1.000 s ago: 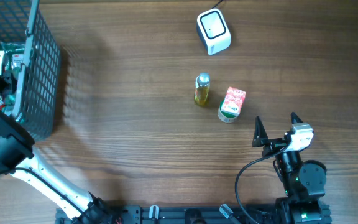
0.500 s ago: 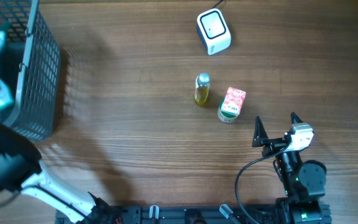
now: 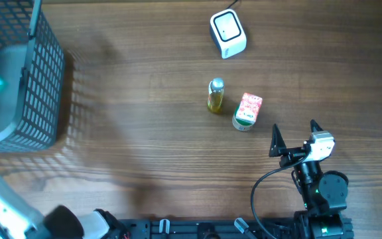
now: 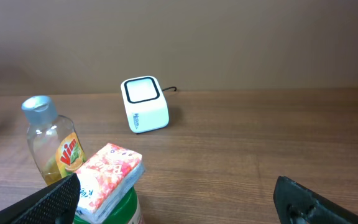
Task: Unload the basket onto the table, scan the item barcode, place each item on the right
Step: 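Lay the packets on the table left of the bottle with the left gripper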
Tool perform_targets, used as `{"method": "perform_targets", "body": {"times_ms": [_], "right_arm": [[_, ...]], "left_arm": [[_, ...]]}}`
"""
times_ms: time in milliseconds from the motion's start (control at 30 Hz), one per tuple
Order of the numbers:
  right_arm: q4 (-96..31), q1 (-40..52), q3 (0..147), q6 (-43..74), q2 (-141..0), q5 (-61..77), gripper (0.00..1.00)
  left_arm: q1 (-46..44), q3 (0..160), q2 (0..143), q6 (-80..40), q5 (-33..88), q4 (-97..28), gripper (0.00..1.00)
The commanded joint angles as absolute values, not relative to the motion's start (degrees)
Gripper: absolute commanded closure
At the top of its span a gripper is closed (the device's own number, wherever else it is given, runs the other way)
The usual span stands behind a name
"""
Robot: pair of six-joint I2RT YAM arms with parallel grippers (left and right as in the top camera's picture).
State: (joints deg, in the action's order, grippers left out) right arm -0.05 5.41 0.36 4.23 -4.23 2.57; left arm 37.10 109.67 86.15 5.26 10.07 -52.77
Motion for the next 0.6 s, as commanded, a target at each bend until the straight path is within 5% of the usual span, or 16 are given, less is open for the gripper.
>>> {"method": "perform_targets", "body": {"times_ms": [0, 367, 567], "right_arm": [[0.1, 5.2, 0.3, 4.6, -3.9, 3.1, 0.00], [0.1, 5.2, 0.3, 4.6, -3.9, 3.1, 0.00], [0.1, 5.2, 0.3, 4.6, -3.9, 3.1, 0.00]], "left_arm": [[31.2, 109.9, 83.1, -3.9, 11.6, -57.4, 0.82], [0.2, 109.8, 82.5, -14.1, -14.5, -70.1, 0.83], [-12.0, 102.8, 88.5, -18.5, -14.4, -71.9, 0.87]]}}
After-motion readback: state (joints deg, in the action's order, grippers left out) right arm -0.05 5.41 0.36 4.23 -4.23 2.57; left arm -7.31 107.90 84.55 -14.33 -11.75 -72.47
